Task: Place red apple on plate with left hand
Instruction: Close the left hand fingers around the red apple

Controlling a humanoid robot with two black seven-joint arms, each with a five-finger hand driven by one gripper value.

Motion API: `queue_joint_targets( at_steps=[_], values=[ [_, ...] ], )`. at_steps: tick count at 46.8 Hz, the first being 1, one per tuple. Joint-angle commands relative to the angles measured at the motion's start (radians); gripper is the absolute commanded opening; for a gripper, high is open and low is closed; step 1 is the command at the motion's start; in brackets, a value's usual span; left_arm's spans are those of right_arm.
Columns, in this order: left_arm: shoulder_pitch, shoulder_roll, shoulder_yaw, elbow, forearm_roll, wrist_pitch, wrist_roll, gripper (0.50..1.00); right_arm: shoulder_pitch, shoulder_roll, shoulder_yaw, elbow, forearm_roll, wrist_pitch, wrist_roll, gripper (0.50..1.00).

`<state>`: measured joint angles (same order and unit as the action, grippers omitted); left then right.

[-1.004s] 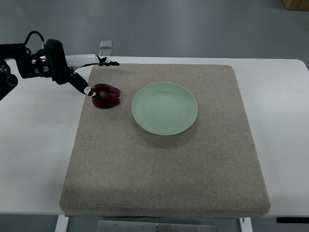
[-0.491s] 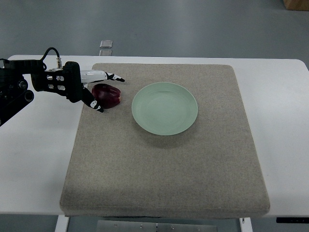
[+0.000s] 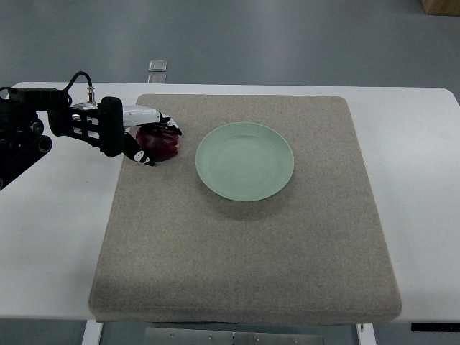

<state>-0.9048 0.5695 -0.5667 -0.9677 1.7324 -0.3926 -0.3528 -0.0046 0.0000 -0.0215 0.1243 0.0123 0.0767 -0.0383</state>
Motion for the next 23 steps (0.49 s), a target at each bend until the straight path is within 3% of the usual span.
queue_joint_targets(
  at_steps=[1, 11, 23],
  values=[
    [-0.002, 0.004, -0.001, 0.000, 0.004, 0.001, 0.000, 0.671, 0.000, 0.000, 0.000, 0.000, 0.000, 0.000, 0.000, 0.930],
    [-0.022, 0.012, -0.004, -0.011, 0.003, 0.001, 0.000, 0.501, 0.000, 0.000, 0.000, 0.000, 0.000, 0.000, 0.000, 0.930],
    [-0.060, 0.010, -0.007, -0.072, 0.003, 0.000, 0.000, 0.500, 0.000, 0.000, 0.000, 0.000, 0.000, 0.000, 0.000, 0.928]
  ],
)
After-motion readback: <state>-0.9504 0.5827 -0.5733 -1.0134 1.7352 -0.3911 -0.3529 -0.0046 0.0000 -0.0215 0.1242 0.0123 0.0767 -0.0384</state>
